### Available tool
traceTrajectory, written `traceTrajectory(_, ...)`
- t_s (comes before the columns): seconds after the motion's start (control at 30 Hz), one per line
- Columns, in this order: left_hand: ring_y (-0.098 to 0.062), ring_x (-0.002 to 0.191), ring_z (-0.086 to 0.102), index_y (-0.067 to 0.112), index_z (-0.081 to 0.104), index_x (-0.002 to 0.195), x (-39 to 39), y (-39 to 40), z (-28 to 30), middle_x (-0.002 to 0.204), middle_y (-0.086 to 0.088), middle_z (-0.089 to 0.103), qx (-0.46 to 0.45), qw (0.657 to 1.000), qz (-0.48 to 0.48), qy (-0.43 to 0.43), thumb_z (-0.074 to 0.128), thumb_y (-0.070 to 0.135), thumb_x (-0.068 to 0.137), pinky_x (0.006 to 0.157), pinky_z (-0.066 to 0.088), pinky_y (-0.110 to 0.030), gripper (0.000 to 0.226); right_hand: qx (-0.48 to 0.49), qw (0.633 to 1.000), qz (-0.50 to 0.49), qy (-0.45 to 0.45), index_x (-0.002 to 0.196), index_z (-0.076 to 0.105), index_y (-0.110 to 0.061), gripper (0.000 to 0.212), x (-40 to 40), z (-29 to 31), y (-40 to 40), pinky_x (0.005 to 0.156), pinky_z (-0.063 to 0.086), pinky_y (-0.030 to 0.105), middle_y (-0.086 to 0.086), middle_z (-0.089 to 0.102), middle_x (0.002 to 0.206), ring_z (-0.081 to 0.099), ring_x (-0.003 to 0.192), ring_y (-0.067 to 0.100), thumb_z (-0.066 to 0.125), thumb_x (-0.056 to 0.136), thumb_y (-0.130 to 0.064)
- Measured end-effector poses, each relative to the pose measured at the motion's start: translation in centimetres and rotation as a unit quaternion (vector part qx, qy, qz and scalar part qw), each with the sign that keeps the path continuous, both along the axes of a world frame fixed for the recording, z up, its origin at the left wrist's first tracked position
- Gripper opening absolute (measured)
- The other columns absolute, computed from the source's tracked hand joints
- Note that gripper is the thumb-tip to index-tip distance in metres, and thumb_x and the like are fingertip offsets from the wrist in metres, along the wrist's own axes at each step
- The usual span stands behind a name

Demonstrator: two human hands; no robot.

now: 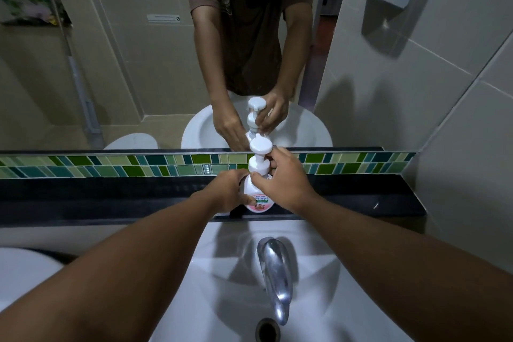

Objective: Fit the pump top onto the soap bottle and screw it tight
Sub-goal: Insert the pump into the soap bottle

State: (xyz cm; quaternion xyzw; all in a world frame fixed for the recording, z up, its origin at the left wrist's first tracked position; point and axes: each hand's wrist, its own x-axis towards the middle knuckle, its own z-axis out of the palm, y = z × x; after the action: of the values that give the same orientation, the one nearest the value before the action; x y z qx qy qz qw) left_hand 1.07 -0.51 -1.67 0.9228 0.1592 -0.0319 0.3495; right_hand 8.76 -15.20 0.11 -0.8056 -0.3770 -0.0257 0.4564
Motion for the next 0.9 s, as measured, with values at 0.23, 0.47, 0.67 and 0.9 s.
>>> traceTrajectory(0.23,-0.021,0.097,0.065,0.018,0.066,0.127,-0.1,0.2,-0.2,0.116,-0.003,0.074,-0.019,1.000,0.006,-0.005,0.091,0.018,0.074,0.089,0.050,-0.033,0.059,-0.014,0.999,-0.015,0.038,0.110,0.067,-0.012,0.039,0.0,-1.8,-0.2,0.077,0.046,0.027,0.000,0.063,0.098,0.061,0.089,0.016,0.082,0.074,-0.017)
traceTrajectory(0.47,-0.020,0.099,0.066,0.018,0.065,0.130,-0.1,0.2,-0.3,0.120,-0.002,0.074,-0.032,0.999,0.007,-0.004,0.092,0.020,0.073,0.093,0.051,-0.034,0.062,-0.022,0.997,-0.037,0.063,0.105,0.066,-0.011,0.038,-0.2,-3.2,-0.1,0.077,0.046,0.031,0.002,0.061,0.099,0.060,0.090,0.019,0.086,0.074,-0.018)
traceTrajectory(0.67,-0.020,0.096,0.064,0.017,0.065,0.130,-0.1,0.1,-0.3,0.121,-0.004,0.074,-0.029,1.000,0.002,-0.008,0.090,0.017,0.076,0.090,0.049,-0.032,0.060,-0.011,0.993,-0.052,0.110,0.097,0.062,-0.015,0.046,-0.1,-3.0,0.1,0.072,0.043,0.025,-0.001,0.065,0.098,0.059,0.089,0.016,0.095,0.065,-0.023)
traceTrajectory(0.9,-0.023,0.107,0.068,0.016,0.067,0.129,0.0,0.2,-0.4,0.120,-0.003,0.075,-0.026,1.000,0.005,-0.014,0.092,0.017,0.073,0.099,0.052,-0.037,0.060,0.010,0.985,0.006,0.170,0.132,0.054,-0.032,0.079,0.0,-2.9,-1.0,0.089,0.053,0.025,-0.012,0.068,0.118,0.064,0.105,0.007,0.095,0.065,-0.027)
